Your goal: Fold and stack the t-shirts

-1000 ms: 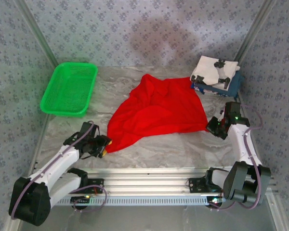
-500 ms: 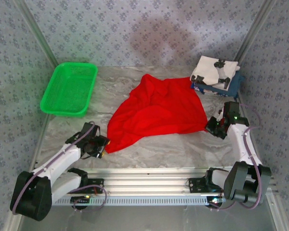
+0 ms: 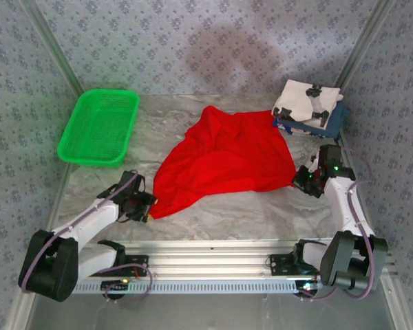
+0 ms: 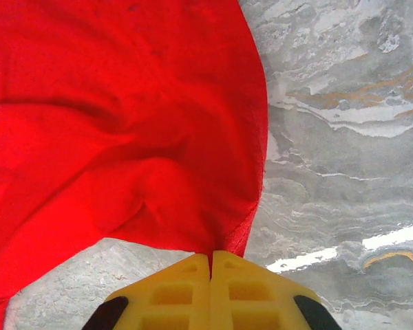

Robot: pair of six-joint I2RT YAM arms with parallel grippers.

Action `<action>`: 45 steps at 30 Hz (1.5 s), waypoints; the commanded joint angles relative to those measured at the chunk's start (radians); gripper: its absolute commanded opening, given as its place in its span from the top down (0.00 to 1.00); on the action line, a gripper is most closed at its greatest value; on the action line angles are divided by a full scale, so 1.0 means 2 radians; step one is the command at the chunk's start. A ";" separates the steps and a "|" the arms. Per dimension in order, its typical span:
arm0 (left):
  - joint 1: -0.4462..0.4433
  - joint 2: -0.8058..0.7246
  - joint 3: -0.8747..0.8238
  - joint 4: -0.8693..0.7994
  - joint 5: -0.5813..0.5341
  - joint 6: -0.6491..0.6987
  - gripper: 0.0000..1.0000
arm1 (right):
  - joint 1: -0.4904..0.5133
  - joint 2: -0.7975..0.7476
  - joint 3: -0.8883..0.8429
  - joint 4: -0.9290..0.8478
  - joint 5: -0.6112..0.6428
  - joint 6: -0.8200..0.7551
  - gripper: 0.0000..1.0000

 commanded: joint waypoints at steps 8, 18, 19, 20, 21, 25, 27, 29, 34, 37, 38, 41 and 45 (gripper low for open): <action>-0.010 -0.035 -0.034 0.007 0.051 -0.051 0.93 | 0.003 -0.010 0.000 0.000 -0.012 -0.007 1.00; 0.005 -0.061 0.119 -0.102 0.010 0.079 0.97 | 0.002 -0.005 0.055 0.005 -0.060 0.003 1.00; 0.010 -0.054 0.147 -0.110 0.007 0.098 0.97 | 0.002 -0.001 0.068 0.008 -0.070 0.005 1.00; 0.017 -0.045 0.178 -0.120 0.005 0.120 0.97 | 0.002 0.004 0.086 0.011 -0.084 0.008 1.00; 0.026 -0.034 0.210 -0.134 0.003 0.143 0.97 | 0.002 0.010 0.106 0.014 -0.095 0.009 1.00; 0.055 0.014 0.338 -0.188 -0.006 0.231 0.97 | 0.002 0.038 0.188 0.014 -0.130 0.021 1.00; 0.070 0.038 0.401 -0.205 -0.010 0.269 0.97 | 0.002 0.053 0.241 0.021 -0.145 0.034 1.00; 0.089 0.061 0.455 -0.206 -0.004 0.293 0.96 | -0.001 0.071 0.288 0.029 -0.157 0.044 1.00; 0.129 0.139 0.631 -0.202 0.019 0.345 0.96 | -0.012 0.130 0.436 0.083 -0.177 0.102 1.00; 0.143 0.196 0.776 -0.206 0.021 0.370 0.96 | -0.013 0.168 0.539 0.107 -0.190 0.126 1.00; 0.146 0.217 0.836 -0.210 0.021 0.378 0.96 | -0.014 0.178 0.571 0.118 -0.195 0.144 1.00; 0.149 0.289 1.031 -0.245 0.016 0.398 0.97 | -0.015 0.192 0.647 0.138 -0.201 0.171 1.00; 0.164 0.378 1.268 -0.268 0.023 0.383 0.97 | -0.021 0.186 0.704 0.143 -0.215 0.197 1.00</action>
